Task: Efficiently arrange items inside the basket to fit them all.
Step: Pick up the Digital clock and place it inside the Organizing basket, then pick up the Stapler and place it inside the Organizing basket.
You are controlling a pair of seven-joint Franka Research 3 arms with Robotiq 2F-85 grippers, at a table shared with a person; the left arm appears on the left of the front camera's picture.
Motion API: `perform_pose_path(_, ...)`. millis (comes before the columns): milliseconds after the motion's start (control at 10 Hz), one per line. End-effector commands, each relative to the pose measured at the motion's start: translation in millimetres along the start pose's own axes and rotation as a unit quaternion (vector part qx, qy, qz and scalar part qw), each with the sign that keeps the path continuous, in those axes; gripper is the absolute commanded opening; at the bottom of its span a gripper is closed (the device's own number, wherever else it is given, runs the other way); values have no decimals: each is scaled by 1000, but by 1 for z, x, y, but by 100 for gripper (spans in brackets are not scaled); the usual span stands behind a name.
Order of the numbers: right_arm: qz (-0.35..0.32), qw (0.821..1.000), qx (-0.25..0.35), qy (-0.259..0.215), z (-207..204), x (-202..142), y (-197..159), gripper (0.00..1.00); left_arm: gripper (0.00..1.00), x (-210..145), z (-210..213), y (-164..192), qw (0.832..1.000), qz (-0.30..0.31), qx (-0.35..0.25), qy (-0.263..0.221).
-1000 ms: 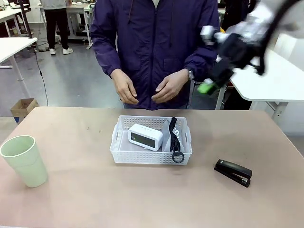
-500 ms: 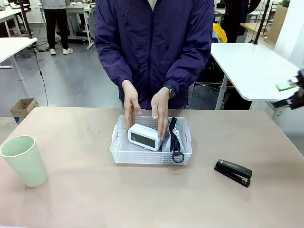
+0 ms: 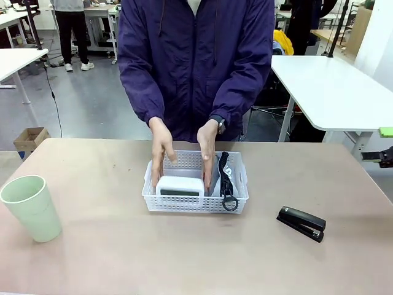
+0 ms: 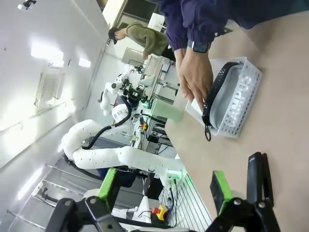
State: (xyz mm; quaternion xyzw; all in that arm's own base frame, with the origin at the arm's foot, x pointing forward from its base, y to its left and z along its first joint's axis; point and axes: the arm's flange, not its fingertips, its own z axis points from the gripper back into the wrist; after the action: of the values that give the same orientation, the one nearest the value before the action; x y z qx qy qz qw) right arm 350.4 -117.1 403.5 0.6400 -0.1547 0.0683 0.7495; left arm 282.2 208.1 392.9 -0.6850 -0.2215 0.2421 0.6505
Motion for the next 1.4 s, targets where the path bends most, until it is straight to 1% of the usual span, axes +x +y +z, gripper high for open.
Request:
perform_pose_path(0,7,1000,-13,-12,8,2,15,100,100,-3,-1,-1,1000,-7,-7,2)
perform_pose_path(1300,7,1000,-13,-12,8,2,15,100,100,-3,-1,-1,1000,-7,-7,2)
